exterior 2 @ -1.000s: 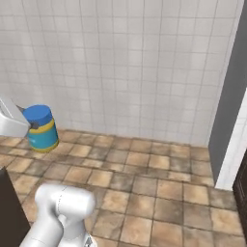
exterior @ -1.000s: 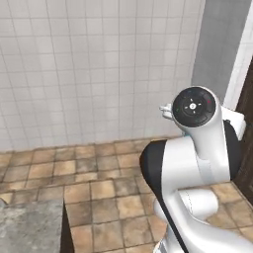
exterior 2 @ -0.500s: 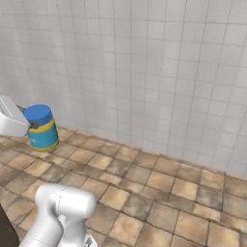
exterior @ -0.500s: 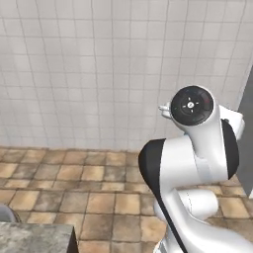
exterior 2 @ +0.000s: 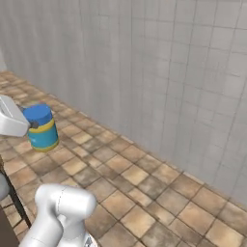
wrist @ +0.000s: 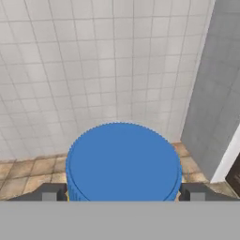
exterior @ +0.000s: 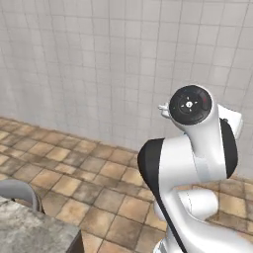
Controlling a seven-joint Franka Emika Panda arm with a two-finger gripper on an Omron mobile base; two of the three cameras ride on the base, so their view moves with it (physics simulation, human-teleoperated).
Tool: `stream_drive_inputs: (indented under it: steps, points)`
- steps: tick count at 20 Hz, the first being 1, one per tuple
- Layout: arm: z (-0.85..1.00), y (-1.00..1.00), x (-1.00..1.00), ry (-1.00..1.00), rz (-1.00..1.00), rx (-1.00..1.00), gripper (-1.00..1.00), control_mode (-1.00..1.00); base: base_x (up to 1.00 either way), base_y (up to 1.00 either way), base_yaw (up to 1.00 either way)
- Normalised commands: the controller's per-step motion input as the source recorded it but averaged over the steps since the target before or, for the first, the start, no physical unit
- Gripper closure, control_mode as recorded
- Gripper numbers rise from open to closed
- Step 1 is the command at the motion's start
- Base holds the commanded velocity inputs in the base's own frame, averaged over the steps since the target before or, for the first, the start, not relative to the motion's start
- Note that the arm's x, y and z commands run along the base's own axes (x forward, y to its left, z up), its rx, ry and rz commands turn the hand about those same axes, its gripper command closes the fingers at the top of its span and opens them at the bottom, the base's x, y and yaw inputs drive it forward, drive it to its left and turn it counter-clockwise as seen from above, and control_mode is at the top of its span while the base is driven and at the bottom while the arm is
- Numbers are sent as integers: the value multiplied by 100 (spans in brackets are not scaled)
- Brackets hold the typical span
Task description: Move the mustard and mayonnaise from the cabinet to the dining counter.
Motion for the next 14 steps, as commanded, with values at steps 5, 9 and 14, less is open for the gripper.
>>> stream_drive_inputs:
  steps: [5,9,14]
  points:
    - [0,0,0,0,0,0,100,100,64,-8,52]
    - [0,0,0,0,0,0,100,100,67,-15,43]
    - [0,0,0,0,0,0,100,100,69,-20,37]
